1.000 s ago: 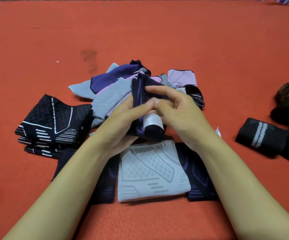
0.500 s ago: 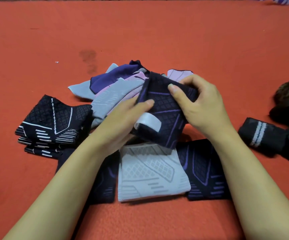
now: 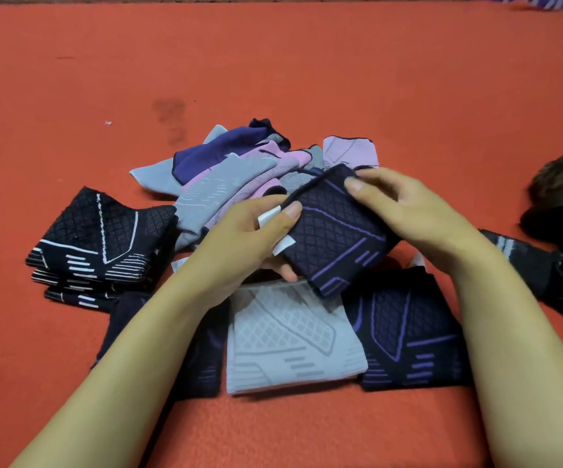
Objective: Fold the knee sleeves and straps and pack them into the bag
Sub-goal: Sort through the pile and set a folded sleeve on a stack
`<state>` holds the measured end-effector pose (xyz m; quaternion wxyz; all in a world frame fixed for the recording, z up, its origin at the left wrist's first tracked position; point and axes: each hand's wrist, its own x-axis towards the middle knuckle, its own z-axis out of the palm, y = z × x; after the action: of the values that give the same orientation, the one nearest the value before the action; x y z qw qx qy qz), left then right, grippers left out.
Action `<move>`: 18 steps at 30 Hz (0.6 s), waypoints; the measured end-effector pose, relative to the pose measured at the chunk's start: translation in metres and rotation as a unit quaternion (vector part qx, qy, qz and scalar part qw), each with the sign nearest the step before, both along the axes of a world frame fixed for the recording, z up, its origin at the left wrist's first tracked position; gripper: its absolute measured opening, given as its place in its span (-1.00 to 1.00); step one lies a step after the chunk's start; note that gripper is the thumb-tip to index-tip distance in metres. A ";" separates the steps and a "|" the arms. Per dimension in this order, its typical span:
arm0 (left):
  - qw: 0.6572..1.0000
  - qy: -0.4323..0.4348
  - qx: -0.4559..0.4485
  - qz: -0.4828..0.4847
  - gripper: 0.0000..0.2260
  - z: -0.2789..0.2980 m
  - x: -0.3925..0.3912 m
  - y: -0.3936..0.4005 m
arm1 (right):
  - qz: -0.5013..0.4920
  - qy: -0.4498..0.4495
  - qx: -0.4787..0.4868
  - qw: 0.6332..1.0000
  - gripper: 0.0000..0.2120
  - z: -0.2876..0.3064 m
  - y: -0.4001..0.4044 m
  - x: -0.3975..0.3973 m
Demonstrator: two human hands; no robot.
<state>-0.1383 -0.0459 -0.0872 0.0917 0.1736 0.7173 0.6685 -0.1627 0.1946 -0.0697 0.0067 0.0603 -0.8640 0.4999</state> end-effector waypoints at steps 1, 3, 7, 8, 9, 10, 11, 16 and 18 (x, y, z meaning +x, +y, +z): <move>1.000 0.017 -0.011 0.004 -0.74 0.000 -0.001 -0.001 | 0.050 -0.040 -0.014 0.998 -0.66 0.000 0.004 0.002; 0.999 0.032 -0.039 0.007 -0.75 0.000 -0.001 0.001 | 0.119 -0.079 -0.079 0.987 -0.67 0.001 0.010 0.007; 0.995 0.026 -0.091 -0.017 -0.81 -0.004 0.007 0.014 | 0.149 -0.074 -0.076 0.983 -0.67 0.005 0.024 0.010; 0.987 0.078 -0.137 -0.001 -0.83 -0.008 0.008 0.017 | 0.153 -0.075 -0.046 0.984 -0.68 0.006 0.030 0.010; 0.969 0.152 -0.195 0.026 -0.86 -0.012 0.008 0.019 | 0.156 -0.085 -0.018 0.984 -0.68 0.005 0.036 0.009; 0.945 0.214 -0.240 0.049 -0.88 -0.016 0.009 0.021 | 0.157 -0.103 0.006 0.982 -0.66 0.004 0.042 0.009; 0.929 0.249 -0.265 0.063 -0.91 -0.018 0.009 0.024 | 0.156 -0.126 0.026 0.979 -0.63 0.001 0.049 0.008; 0.921 0.246 -0.298 0.044 -0.89 -0.022 0.011 0.029 | 0.167 -0.209 0.031 0.963 -0.49 -0.008 0.065 0.012; 0.938 0.218 -0.267 0.031 -0.80 -0.017 0.012 0.031 | 0.165 -0.211 0.018 0.963 -0.47 -0.005 0.068 0.016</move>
<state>-0.1267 -0.0145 -0.1043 -0.0442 0.2621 0.8770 0.4003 -0.1470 0.2627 -0.0747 -0.2593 0.0953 -0.8328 0.4797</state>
